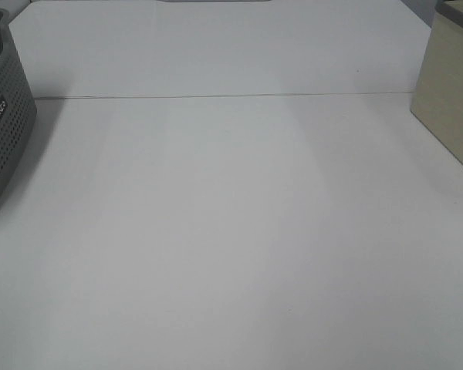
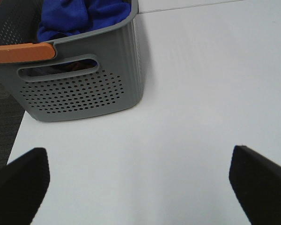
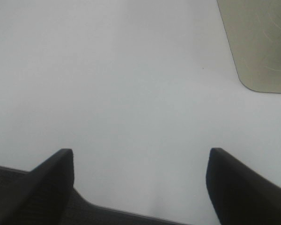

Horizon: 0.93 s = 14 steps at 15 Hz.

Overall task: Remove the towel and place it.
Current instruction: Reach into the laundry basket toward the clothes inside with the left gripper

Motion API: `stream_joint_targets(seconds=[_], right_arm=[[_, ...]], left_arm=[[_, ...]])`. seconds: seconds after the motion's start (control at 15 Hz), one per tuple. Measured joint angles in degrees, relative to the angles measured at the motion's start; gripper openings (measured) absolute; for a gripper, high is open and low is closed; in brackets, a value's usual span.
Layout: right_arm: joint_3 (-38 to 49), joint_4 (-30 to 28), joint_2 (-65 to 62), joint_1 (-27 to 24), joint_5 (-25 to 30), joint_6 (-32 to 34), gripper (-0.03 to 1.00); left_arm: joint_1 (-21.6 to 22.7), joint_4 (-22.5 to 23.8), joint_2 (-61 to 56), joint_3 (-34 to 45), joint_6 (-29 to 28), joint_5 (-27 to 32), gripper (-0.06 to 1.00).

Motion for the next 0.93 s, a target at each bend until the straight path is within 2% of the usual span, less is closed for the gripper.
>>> stream_joint_targets(seconds=[0.93], right_arm=[[0.0, 0.0, 0.0, 0.0, 0.0, 0.0, 0.76]], left_arm=[[0.0, 0.9, 0.0, 0.0, 0.0, 0.0, 0.99]])
